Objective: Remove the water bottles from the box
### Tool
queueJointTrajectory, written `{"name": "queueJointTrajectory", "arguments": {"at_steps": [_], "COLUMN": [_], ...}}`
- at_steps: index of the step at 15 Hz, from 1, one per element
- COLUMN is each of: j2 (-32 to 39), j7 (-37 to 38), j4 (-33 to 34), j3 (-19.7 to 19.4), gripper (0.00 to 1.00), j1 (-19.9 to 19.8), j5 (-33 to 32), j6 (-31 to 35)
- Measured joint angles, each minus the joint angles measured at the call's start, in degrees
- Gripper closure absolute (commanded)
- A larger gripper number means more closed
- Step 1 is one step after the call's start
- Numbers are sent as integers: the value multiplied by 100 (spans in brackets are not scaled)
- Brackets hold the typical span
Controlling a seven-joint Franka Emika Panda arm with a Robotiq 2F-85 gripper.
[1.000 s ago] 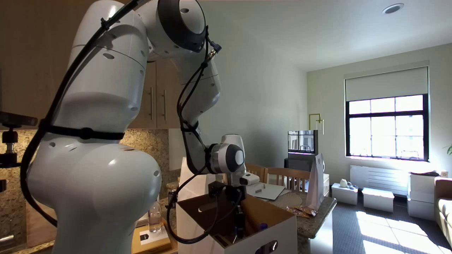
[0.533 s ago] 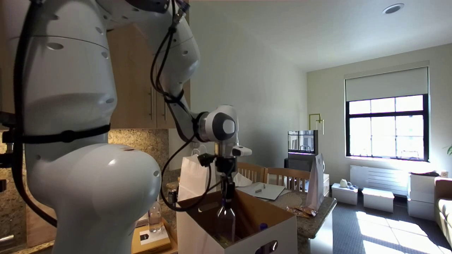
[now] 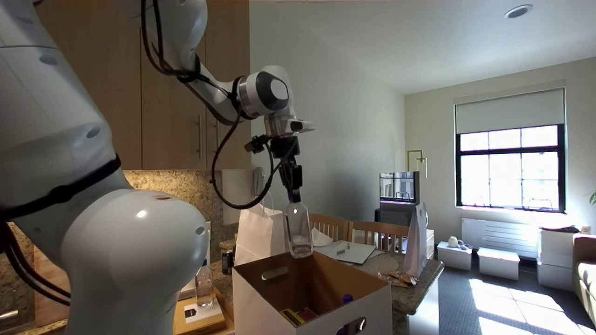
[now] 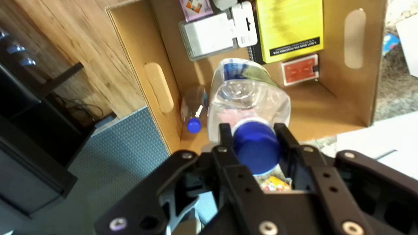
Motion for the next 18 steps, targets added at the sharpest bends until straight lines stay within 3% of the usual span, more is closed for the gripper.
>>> {"name": "queueJointTrajectory", "arguments": {"at_steps": [4,10,18], "j2": [-79,350,1172], "j7": [-32,-595,-632], "j4": [432,557,737], "j3": [468,870,1780], "gripper": [86,86,85], "j1": [45,791,1361], "j5": [26,730,745], "j6": [-126,-265,132]}}
